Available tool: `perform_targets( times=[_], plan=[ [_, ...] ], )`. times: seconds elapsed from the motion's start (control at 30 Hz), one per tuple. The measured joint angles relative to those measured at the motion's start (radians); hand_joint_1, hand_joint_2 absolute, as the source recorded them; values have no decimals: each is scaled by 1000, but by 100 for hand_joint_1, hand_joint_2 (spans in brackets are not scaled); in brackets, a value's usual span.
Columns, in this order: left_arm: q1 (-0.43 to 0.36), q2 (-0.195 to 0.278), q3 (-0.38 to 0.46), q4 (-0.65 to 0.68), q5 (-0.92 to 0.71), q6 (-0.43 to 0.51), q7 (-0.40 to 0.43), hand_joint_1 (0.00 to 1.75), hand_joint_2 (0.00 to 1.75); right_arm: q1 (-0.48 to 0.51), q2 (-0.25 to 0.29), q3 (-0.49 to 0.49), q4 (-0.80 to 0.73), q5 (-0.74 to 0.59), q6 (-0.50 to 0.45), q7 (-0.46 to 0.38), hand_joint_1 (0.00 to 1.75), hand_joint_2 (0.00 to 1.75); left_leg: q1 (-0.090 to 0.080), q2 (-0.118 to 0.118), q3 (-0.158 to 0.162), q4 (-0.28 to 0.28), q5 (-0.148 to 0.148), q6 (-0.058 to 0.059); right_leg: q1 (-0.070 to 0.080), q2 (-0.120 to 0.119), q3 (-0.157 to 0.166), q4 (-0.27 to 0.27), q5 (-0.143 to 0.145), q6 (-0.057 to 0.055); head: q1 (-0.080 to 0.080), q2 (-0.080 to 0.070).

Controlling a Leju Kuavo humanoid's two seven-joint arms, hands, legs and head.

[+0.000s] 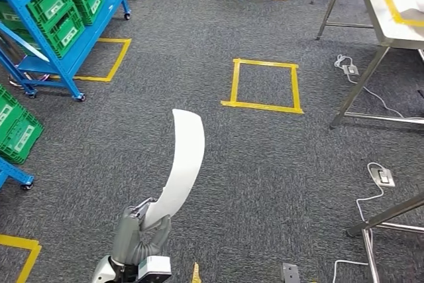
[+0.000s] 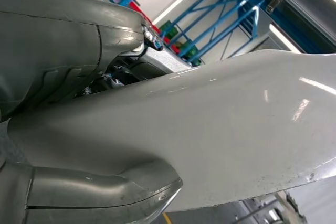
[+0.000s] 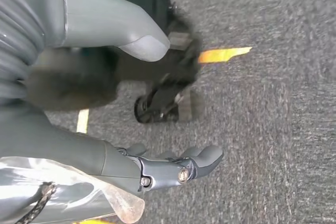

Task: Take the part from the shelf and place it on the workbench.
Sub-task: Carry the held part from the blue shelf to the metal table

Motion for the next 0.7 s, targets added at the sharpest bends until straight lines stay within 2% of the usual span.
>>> perform_targets(
  times=[0.03, 0.07, 0.13, 0.2, 0.23, 0.27, 0.3, 0.33, 0.37, 0.4, 0.43, 0.5, 0.53, 0.57, 0.63, 0.67, 0.7],
  plan=[
    [0, 0, -1, 0, 1, 1, 1, 175, 175, -1, 1, 0, 0, 1, 0, -1, 0, 175, -2, 7, 1, 3, -3, -7, 1, -9, 22, -37, 8, -5, -1, 0],
    [-1, 1, -3, 0, 2, 1, 2, 175, 175, -2, 1, -1, 0, 2, 0, -2, 0, 175, -4, 13, 3, 6, -5, -13, 3, -10, 30, -50, 7, -13, -2, 0],
    [-3, 3, -8, 0, 6, 3, 5, 175, 175, -1, 2, -1, 0, 3, 0, -2, 0, 175, -2, 22, 6, 5, -6, -21, 6, 9, 28, -48, 9, -32, -5, 0],
    [-6, 4, -14, 0, 7, 5, 8, 175, 175, 1, 2, -2, 0, 4, 0, -1, 0, 175, 3, -6, -3, 32, -33, -29, 5, 26, 27, -49, 12, -45, -5, 0],
    [-6, 5, -16, 0, 8, 6, 9, 175, 175, 0, 2, -2, 0, 4, -1, -1, 0, 175, 5, -30, -21, 75, -62, -32, 5, 36, 27, -50, 14, -51, -6, 0],
    [-6, 6, -19, 0, 8, 7, 10, 175, 175, 0, 2, -2, 0, 4, -1, -1, 0, 175, 5, -53, -49, 139, -97, -33, 6, 46, 26, -50, 15, -56, -7, 0],
    [-5, 8, -20, 0, 8, 7, 10, 175, 175, -1, 2, -3, 0, 5, -1, -1, 0, 175, 4, -65, -84, 214, -130, -31, 8, 58, 25, -50, 16, -59, -7, 0],
    [-4, 9, -21, 0, 9, 7, 12, 175, 175, -1, 2, -4, 0, 5, -1, -1, 0, 175, 3, -70, -114, 276, -150, -28, 11, 71, 24, -50, 17, -62, -7, 0],
    [-3, 10, -21, 0, 9, 7, 13, 175, 175, 0, 2, -4, 0, 5, -1, -1, 0, 175, 0, -72, -133, 309, -150, -22, 16, 84, 24, -50, 17, -64, -7, 0],
    [-3, 11, -21, 0, 9, 7, 13, 175, 175, 1, 2, -5, 0, 5, -1, 0, 0, 175, -4, -75, -135, 301, -130, -13, 20, 98, 25, -50, 18, -65, -7, 0],
    [-4, 12, -22, 0, 10, 7, 14, 175, 175, 1, 2, -6, 0, 5, -1, 0, 0, 175, -9, -82, -119, 256, -93, 0, 24, 112, 25, -50, 19, -67, -6, 0],
    [-4, 13, -22, 0, 10, 8, 14, 175, 175, 2, 5, -7, 0, 6, -1, -1, 0, 175, -25, -124, -62, 119, -19, 32, 27, 137, 23, -50, 22, -70, -6, 0],
    [-4, 14, -22, 0, 10, 8, 14, 175, 175, 1, 7, -7, 0, 7, -1, -1, 0, 175, -31, -144, -40, 66, 0, 44, 28, 148, 21, -50, 24, -70, -6, 0],
    [-5, 15, -22, 0, 10, 8, 14, 175, 175, 1, 9, -7, 0, 8, 0, -1, 0, 175, -34, -159, -26, 35, 6, 52, 27, 158, 19, -50, 25, -68, -6, 0],
    [-6, 16, -23, -1, 12, 10, 16, 175, 175, 2, 11, -7, 0, 10, 0, -1, 0, 175, -33, -151, -18, 15, 7, 55, 27, 177, 11, -53, 30, -59, -8, 0],
    [-7, 15, -23, -2, 13, 10, 16, 175, 175, 3, 10, -7, 0, 11, 0, -2, 0, 175, -30, -139, -14, 5, 11, 52, 28, 169, 6, -51, 28, -55, -8, 0],
    [-7, 15, -24, -2, 14, 11, 16, 175, 175, 3, 10, -8, 0, 12, 0, -2, 0, 175, -26, -127, -10, -7, 16, 50, 31, 148, -4, -38, 17, -51, -5, 0]
  ],
)
